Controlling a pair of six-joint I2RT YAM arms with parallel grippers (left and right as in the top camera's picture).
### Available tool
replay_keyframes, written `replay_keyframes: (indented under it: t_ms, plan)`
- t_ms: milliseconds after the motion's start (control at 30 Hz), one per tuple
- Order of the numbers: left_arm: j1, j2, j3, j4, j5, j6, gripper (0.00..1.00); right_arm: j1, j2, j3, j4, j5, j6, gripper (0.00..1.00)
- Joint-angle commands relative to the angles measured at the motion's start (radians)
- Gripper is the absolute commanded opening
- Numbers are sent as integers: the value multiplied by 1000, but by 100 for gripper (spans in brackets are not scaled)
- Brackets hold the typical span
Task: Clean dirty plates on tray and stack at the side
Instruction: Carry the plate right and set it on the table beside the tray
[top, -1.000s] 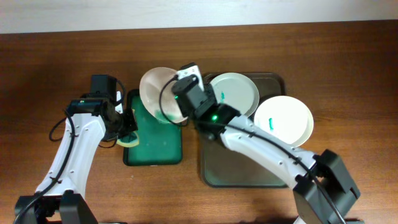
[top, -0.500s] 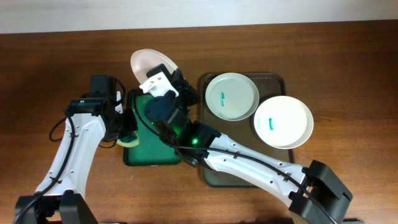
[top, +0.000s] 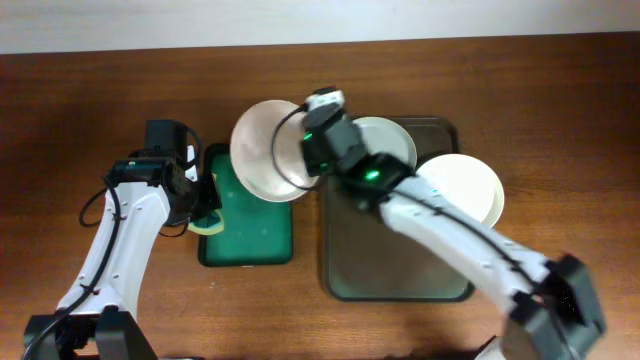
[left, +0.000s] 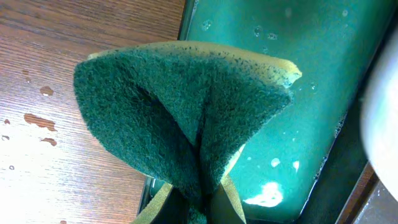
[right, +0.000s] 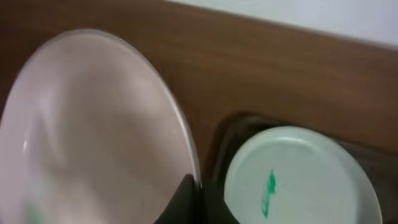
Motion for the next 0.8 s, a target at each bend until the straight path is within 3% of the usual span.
replay_keyframes:
  t_ms: [0,100,133,167,333,400,567,767]
  plan:
    - [5,-24,-1,2,10,-13,0,-179,-169,13,-140,-270,61,4]
    - [5,-24,-1,2,10,-13,0,-401,-249,13,-317,-270,61,4]
    - [5,-24,-1,5,10,-13,0,-573,-263,13,-399,-270,61,4]
    - [5,-24,-1,6,10,-13,0,-652,-261,13,-428,-270,61,4]
    - [4,-24,-1,6,11,-13,0,-1099,-233,13,-485,-278,61,4]
    - [4,-24,-1,5,11,-13,0,-1207,-224,12,-486,-278,61,4]
    - [4,-24,-1,5,11,-13,0,-1347,-145,-28,-448,-277,61,4]
    - [4,-24,-1,21,11,-13,0,-1352,104,-33,-403,-277,54,4]
